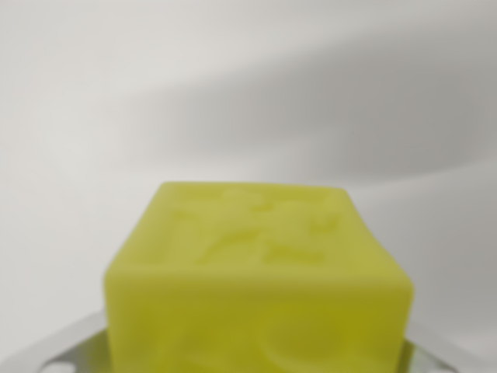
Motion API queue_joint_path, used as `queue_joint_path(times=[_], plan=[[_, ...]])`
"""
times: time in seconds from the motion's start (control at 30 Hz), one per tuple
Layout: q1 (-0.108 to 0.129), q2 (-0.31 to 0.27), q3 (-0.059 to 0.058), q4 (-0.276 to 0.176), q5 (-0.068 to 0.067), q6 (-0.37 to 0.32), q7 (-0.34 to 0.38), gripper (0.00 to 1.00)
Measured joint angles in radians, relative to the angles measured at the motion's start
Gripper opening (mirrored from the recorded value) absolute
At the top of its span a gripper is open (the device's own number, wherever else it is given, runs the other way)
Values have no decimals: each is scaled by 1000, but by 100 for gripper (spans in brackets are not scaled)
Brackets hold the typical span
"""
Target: Pick yellow cube
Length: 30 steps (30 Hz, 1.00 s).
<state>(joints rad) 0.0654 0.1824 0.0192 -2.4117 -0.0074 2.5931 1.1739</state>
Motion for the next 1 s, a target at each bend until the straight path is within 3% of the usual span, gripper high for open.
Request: queue_joint_path(times=[1.0], plan=[[1, -161, 0, 30, 6, -192, -4, 0]])
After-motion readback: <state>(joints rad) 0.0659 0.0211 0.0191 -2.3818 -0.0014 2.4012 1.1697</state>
